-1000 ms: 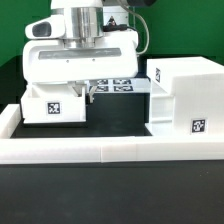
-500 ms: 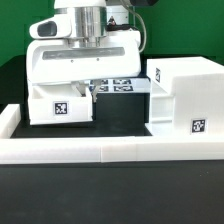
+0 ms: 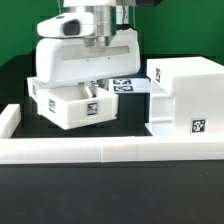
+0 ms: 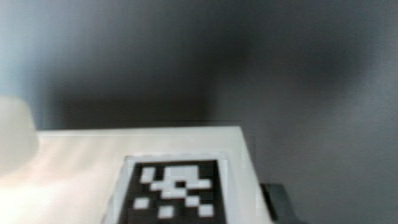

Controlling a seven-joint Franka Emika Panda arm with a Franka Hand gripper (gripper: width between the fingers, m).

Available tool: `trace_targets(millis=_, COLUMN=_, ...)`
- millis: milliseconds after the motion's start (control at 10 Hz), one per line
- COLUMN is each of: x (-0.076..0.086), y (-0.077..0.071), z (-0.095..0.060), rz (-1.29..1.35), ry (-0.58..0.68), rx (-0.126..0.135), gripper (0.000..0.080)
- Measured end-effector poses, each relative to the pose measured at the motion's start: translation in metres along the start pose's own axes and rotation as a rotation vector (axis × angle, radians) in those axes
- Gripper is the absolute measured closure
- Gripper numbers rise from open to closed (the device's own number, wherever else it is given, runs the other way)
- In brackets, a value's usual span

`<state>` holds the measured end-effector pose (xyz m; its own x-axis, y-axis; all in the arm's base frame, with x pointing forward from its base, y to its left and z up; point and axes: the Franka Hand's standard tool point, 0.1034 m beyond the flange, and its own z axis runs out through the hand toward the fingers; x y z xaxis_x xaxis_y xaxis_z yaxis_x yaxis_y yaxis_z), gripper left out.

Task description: Assemble drawer

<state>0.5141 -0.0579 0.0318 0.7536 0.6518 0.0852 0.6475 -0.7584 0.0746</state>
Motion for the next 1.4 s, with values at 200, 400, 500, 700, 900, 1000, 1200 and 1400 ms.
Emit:
trace_targets(millis=200, x=-0.001, y=0.001, z=0.001, rz=-0.096, ry=-0.004, rx=-0.001, gripper=0.0758)
trace_targets(millis=400, x=-0.003, y=0.002, z=0.001, rz=-0.201, ry=-0.009, rx=-0.003, gripper=0.0758)
trace_targets(millis=500, x=-0.004, y=0.002, z=0.002, rz=-0.277, ry=-0.013, rx=-0.005, gripper=0.0758)
trace_targets(millis=700, x=0.002, y=0.002, z=0.000, rz=-0.479, ry=-0.023, rx=-0.014, gripper=0.0758)
trace_targets(millis=900, x=0.012, y=0.000, z=-0.002, rz=-0.626, ry=-0.032, rx=-0.025, gripper=0.0758)
trace_targets(millis=1000, x=0.013, y=0.000, z=-0.002, rz=-0.720, ry=-0.042, rx=-0.023, gripper=0.0758)
trace_targets(millis=1200, x=0.010, y=0.002, z=0.000, rz=-0.749, ry=-0.047, rx=-0.021, gripper=0.0758)
trace_targets(millis=1400, x=0.008, y=0.001, z=0.001, rz=-0.749, ry=-0.059, rx=-0.001, gripper=0.0758)
